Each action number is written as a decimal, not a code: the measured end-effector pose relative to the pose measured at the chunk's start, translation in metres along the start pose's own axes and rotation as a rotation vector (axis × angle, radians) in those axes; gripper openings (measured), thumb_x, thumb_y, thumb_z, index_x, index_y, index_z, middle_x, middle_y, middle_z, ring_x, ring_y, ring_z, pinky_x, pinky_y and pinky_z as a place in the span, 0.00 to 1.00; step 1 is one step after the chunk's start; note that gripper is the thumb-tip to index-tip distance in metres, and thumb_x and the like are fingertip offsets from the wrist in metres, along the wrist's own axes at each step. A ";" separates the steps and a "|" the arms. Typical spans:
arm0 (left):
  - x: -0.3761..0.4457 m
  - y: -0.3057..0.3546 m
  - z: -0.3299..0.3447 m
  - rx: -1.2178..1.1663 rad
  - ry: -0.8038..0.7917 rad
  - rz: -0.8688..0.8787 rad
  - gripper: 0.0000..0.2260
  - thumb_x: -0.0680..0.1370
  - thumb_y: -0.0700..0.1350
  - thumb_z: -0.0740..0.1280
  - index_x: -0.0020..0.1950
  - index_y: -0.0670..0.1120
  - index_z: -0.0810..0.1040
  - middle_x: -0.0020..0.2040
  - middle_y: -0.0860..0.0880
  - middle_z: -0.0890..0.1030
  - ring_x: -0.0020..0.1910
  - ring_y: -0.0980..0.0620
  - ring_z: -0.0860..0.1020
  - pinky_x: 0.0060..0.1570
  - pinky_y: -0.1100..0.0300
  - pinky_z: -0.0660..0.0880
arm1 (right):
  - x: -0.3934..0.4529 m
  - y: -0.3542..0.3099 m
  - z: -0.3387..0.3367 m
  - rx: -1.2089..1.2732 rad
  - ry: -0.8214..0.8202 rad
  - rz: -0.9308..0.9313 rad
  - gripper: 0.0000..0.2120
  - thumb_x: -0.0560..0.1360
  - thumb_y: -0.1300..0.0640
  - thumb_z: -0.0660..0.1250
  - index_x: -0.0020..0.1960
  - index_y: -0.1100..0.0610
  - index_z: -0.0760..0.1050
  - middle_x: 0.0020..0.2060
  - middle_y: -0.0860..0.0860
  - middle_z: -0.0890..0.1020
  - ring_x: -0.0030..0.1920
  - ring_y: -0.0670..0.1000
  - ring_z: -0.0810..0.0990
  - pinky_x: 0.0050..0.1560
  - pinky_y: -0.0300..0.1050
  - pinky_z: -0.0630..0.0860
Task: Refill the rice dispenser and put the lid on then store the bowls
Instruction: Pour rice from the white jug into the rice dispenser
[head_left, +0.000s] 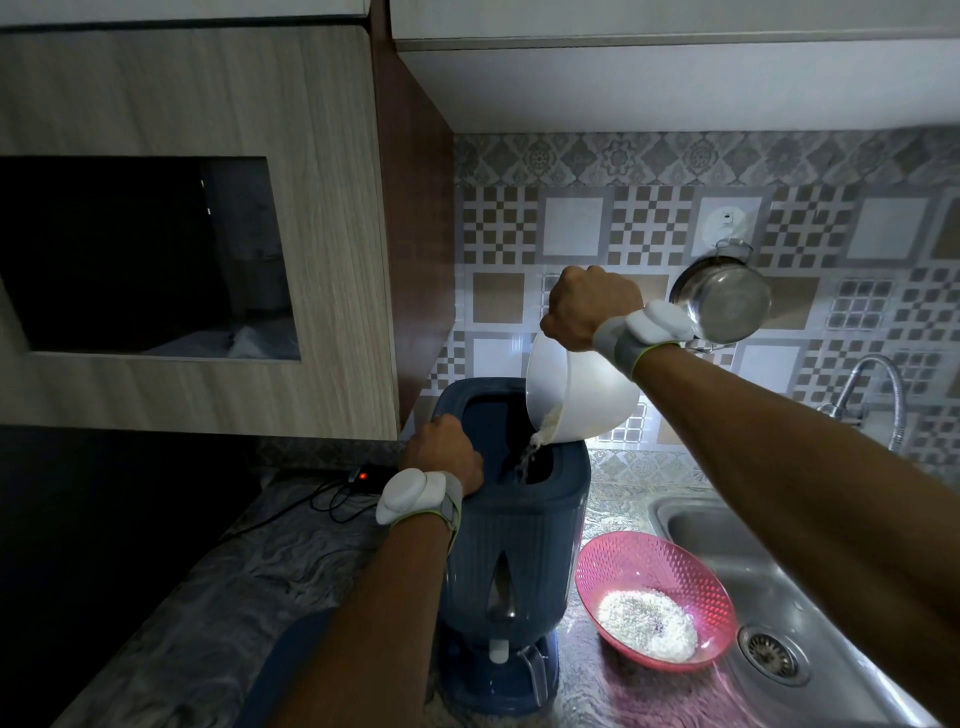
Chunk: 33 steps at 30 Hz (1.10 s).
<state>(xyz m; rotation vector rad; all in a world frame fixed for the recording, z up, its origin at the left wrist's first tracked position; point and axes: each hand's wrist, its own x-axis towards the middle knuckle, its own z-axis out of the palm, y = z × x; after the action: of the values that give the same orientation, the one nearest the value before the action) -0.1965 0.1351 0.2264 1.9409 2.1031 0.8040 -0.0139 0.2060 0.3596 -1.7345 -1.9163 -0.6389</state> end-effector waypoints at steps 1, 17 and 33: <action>0.000 0.000 0.000 0.001 0.000 0.000 0.11 0.75 0.42 0.65 0.55 0.38 0.74 0.55 0.41 0.79 0.52 0.42 0.80 0.45 0.56 0.76 | 0.000 0.000 0.000 0.003 -0.001 -0.001 0.17 0.70 0.48 0.69 0.30 0.52 0.65 0.26 0.49 0.72 0.27 0.51 0.75 0.35 0.42 0.75; 0.000 -0.001 0.000 -0.004 0.001 -0.007 0.08 0.74 0.42 0.66 0.51 0.39 0.76 0.53 0.42 0.80 0.50 0.43 0.80 0.41 0.58 0.73 | 0.000 -0.001 0.000 0.007 0.004 -0.020 0.18 0.69 0.49 0.69 0.29 0.52 0.63 0.25 0.48 0.69 0.26 0.52 0.73 0.36 0.43 0.75; 0.002 -0.002 0.003 0.005 0.025 -0.001 0.10 0.74 0.42 0.67 0.53 0.40 0.75 0.54 0.41 0.79 0.52 0.42 0.80 0.45 0.54 0.76 | -0.004 -0.003 -0.001 -0.002 0.020 -0.031 0.19 0.71 0.49 0.69 0.30 0.51 0.61 0.26 0.48 0.70 0.25 0.49 0.70 0.33 0.41 0.69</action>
<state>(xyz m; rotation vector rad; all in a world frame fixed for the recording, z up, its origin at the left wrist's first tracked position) -0.1968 0.1380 0.2232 1.9428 2.1219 0.8276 -0.0168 0.2023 0.3581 -1.6968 -1.9330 -0.6665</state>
